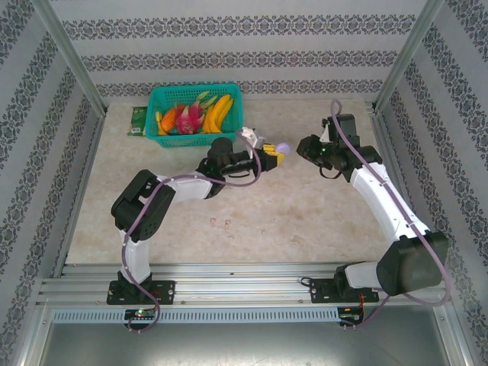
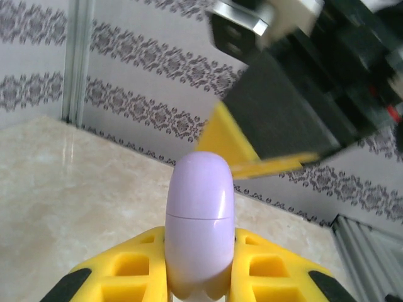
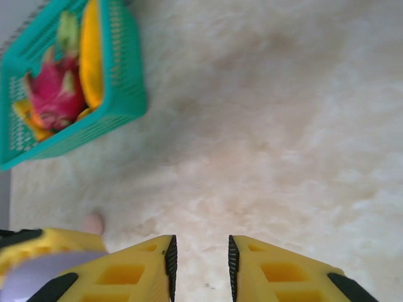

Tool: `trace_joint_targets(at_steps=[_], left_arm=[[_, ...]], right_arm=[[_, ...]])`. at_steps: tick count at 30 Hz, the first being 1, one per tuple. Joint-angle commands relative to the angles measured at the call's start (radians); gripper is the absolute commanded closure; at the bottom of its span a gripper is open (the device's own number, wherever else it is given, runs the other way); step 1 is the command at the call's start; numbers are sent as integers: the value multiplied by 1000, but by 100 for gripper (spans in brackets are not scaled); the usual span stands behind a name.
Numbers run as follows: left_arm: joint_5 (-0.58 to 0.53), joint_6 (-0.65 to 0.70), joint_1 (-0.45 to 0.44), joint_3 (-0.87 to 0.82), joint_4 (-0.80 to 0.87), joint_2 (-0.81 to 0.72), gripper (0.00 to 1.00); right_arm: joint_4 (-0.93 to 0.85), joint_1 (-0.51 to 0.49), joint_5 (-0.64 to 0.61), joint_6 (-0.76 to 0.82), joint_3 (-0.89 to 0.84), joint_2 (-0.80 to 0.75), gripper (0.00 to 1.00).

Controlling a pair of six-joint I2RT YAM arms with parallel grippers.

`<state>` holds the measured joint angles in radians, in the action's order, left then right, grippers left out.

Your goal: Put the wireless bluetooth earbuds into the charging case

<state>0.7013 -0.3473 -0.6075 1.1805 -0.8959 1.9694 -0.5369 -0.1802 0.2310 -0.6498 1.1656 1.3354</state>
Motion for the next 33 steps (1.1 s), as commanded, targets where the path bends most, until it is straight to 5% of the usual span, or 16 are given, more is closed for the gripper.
trace_joint_targets(at_steps=[1, 4, 9, 20, 33], left_arm=[[-77, -257, 3, 112, 232, 63, 100], [-124, -415, -2, 220, 414, 146, 100], [-191, -615, -19, 274, 433, 246, 100], [-262, -789, -31, 437, 663, 388, 93], [-298, -799, -31, 416, 763, 357, 47]], right_arm=[[29, -2, -61, -44, -64, -26, 69], [56, -2, -66, -66, -120, -33, 67], [76, -8, -61, -80, -170, -35, 65], [91, -28, -63, -78, -195, -22, 57], [36, -37, -62, -51, -174, -67, 36]])
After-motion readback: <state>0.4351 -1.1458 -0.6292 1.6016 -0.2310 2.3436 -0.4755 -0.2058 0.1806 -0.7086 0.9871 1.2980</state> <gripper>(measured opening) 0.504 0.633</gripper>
